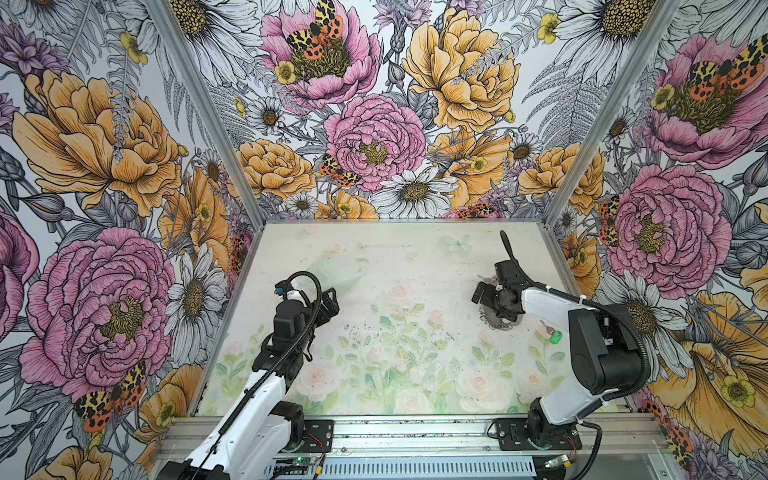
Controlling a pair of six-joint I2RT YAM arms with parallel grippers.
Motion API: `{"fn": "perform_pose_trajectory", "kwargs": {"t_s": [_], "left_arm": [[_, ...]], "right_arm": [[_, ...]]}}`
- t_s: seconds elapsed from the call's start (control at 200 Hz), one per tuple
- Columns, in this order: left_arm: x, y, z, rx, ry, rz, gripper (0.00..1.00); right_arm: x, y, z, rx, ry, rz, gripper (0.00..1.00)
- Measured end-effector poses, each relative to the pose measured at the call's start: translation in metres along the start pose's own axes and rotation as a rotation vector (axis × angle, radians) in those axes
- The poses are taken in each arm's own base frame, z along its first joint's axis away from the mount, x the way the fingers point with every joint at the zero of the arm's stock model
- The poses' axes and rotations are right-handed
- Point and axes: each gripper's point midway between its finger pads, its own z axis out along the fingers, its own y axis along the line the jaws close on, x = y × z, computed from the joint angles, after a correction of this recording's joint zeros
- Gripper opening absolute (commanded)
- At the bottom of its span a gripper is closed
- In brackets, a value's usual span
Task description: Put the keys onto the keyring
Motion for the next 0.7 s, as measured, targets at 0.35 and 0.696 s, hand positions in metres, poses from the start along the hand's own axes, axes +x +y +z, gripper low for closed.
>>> {"fn": "perform_pose_trajectory", "kwargs": {"t_s": [0.35, 0.696], "left_arm": [[-0.035, 0.027, -0.028, -0.086, -0.136, -0.047, 0.99], [-0.033, 0.041, -0.038, -0.14, -0.138, -0.068, 0.99]], "right_arm": [[0.081, 0.163, 0.016, -0.149, 0.116, -0.324, 0.99], [0.201, 0.271, 0.0, -0.296, 0.217, -0.608, 1.0]]}}
